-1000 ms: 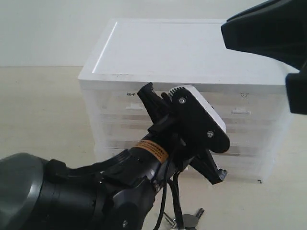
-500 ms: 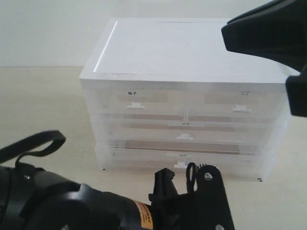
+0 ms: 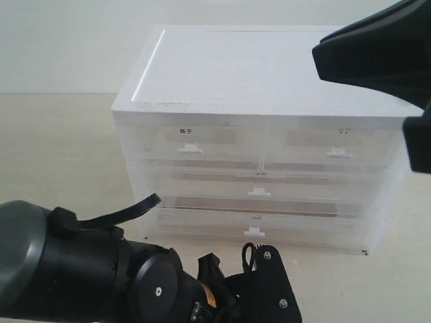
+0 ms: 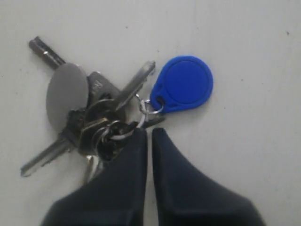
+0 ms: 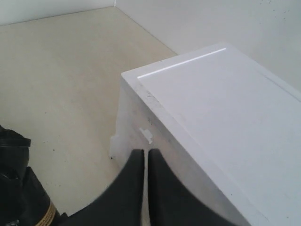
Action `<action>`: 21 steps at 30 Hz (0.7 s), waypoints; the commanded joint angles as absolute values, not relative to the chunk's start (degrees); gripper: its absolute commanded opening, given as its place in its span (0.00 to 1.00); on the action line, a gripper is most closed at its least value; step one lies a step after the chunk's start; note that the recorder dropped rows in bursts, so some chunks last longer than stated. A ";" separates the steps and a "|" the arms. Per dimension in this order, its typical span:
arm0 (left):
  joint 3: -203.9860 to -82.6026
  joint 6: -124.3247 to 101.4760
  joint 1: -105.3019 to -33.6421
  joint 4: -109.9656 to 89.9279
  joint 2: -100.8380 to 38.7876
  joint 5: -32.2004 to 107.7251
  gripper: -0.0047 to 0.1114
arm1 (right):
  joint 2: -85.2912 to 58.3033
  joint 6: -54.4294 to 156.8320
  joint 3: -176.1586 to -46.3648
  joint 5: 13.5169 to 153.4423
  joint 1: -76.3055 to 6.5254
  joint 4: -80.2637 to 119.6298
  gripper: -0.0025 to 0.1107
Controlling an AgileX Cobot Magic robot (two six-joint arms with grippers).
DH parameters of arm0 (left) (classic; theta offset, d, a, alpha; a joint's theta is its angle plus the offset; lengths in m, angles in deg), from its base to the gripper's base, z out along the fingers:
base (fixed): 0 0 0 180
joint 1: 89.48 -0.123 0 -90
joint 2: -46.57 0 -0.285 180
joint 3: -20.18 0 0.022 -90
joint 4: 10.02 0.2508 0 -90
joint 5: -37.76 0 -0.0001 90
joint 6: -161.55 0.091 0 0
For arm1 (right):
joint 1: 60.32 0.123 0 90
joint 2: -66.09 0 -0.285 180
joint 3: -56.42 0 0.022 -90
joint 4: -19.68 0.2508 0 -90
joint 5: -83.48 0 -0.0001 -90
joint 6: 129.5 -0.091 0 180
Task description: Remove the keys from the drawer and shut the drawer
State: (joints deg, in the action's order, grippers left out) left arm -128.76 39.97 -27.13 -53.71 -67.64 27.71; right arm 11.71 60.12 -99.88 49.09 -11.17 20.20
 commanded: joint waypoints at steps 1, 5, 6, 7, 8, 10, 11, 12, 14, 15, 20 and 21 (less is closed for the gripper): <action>-131.51 40.31 -27.91 -53.65 -70.60 28.93 0.08 | 11.92 60.02 -99.60 48.99 -11.18 20.43 0.02; -134.06 40.31 -30.87 -53.65 -72.92 28.82 0.08 | 11.92 60.02 -99.60 48.76 -11.18 20.43 0.02; -134.62 40.31 -31.84 -53.65 -73.18 28.82 0.08 | 11.92 60.02 -99.60 48.76 -11.18 20.43 0.02; -135.08 40.31 -32.78 -53.65 -73.29 28.93 0.08 | 11.92 60.02 -99.60 48.76 -11.18 20.43 0.02; -135.39 40.31 -33.70 -53.65 -73.29 28.93 0.08 | 11.92 60.02 -99.60 48.76 -11.18 20.43 0.02; -136.28 40.31 -35.19 -53.65 -73.29 29.06 0.08 | 11.92 60.02 -99.60 48.76 -11.18 20.43 0.02; -136.52 40.31 -35.81 -53.65 -73.29 29.21 0.08 | 11.92 60.02 -99.60 48.76 -11.18 20.43 0.02; -136.95 40.31 -36.60 -53.65 -73.29 29.53 0.08 | 11.92 60.02 -99.60 48.65 -11.18 20.43 0.02; -137.63 40.31 -37.58 -54.12 -73.29 29.77 0.08 | 11.92 60.02 -99.60 48.64 -11.18 20.43 0.02; -137.83 40.21 -37.75 -54.39 -73.29 29.77 0.08 | 11.92 60.02 -99.60 48.64 -11.18 20.43 0.02; -138.21 40.21 -37.60 -54.33 -73.04 29.51 0.08 | 11.92 60.02 -99.60 48.53 -11.18 20.43 0.02; -138.21 40.21 -37.60 -54.33 -72.79 28.59 0.08 | 11.92 60.02 -99.60 48.53 -11.18 20.43 0.02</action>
